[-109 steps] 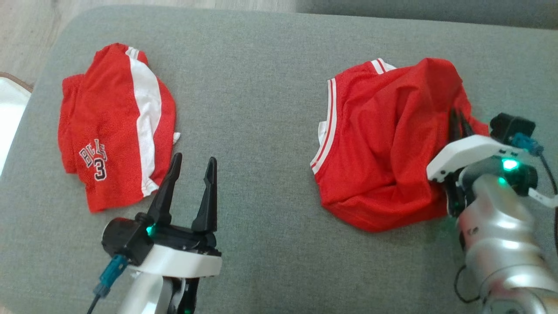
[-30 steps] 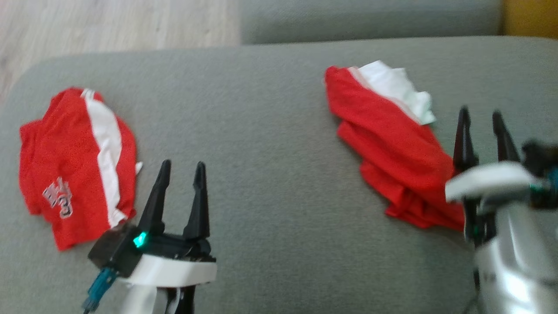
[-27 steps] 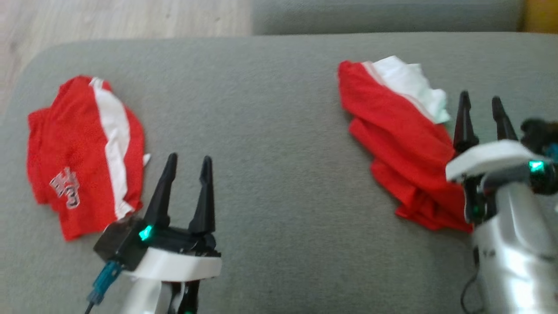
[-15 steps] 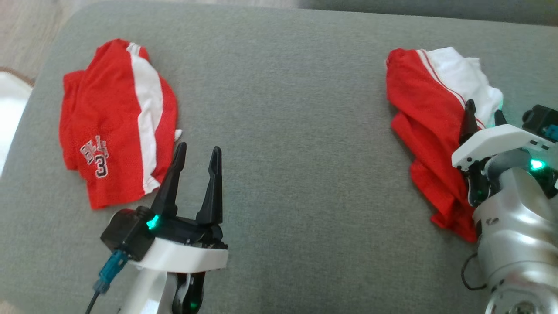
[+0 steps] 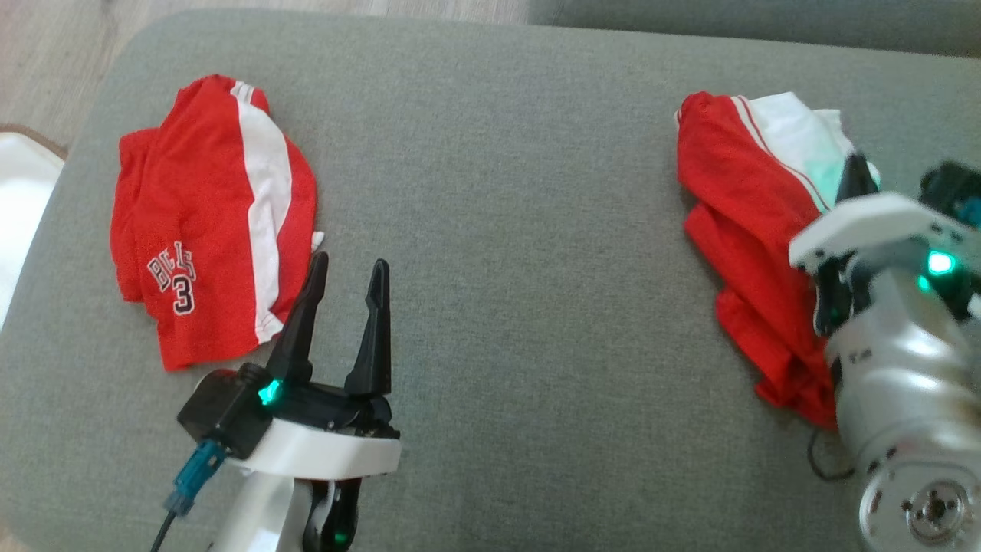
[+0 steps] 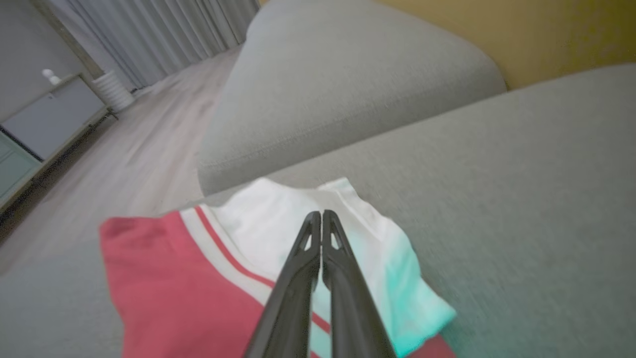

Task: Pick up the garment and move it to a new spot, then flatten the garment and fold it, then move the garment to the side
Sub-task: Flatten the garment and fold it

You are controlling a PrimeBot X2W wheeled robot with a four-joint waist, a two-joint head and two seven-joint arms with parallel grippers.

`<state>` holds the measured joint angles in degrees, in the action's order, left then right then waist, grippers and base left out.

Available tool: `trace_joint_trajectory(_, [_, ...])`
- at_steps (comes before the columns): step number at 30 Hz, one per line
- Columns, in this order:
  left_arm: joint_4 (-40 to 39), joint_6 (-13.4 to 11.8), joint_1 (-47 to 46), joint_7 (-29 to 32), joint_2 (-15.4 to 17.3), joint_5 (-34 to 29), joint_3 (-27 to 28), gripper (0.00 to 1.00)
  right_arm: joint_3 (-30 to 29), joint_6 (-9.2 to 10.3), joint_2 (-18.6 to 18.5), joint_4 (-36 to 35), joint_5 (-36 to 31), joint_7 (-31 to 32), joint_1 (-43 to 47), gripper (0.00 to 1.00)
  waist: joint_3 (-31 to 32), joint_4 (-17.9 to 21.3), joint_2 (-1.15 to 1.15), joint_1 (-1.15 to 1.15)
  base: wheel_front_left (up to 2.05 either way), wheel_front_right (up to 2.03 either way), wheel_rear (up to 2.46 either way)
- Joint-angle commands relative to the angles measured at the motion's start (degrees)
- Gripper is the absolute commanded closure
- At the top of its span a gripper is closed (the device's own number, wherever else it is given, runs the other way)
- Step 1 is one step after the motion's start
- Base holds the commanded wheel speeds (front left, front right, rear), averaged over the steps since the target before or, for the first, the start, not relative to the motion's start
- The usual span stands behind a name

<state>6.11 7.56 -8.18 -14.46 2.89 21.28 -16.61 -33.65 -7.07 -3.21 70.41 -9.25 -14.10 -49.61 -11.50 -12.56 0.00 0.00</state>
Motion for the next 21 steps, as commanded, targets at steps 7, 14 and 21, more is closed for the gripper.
trace_joint_trajectory(7, [-1.86, -0.08, -0.72, -0.54, 0.05, 0.73, 2.29, 0.0, 7.85, -0.42, 0.34, -8.41, 5.58, -0.88, -2.08, 1.0, 1.78, 0.75, 0.0, 0.0, 0.0, 0.0, 0.0])
trace_joint_trajectory(14, [-2.42, -0.08, 0.25, -0.54, 0.02, 0.54, 3.8, 0.0, 22.98, -0.42, 0.34, -19.32, 14.03, -0.89, 4.51, 1.0, 3.89, 1.78, 0.0, 0.0, 0.0, 0.0, 0.0])
trace_joint_trajectory(21, [-2.55, -0.08, 2.37, -0.54, 0.0, 0.04, 5.4, 0.0, 36.04, -0.42, 0.34, -35.71, 16.97, -0.89, 19.78, 1.0, 8.33, 4.58, 0.0, 0.0, 0.0, 0.0, 0.0])
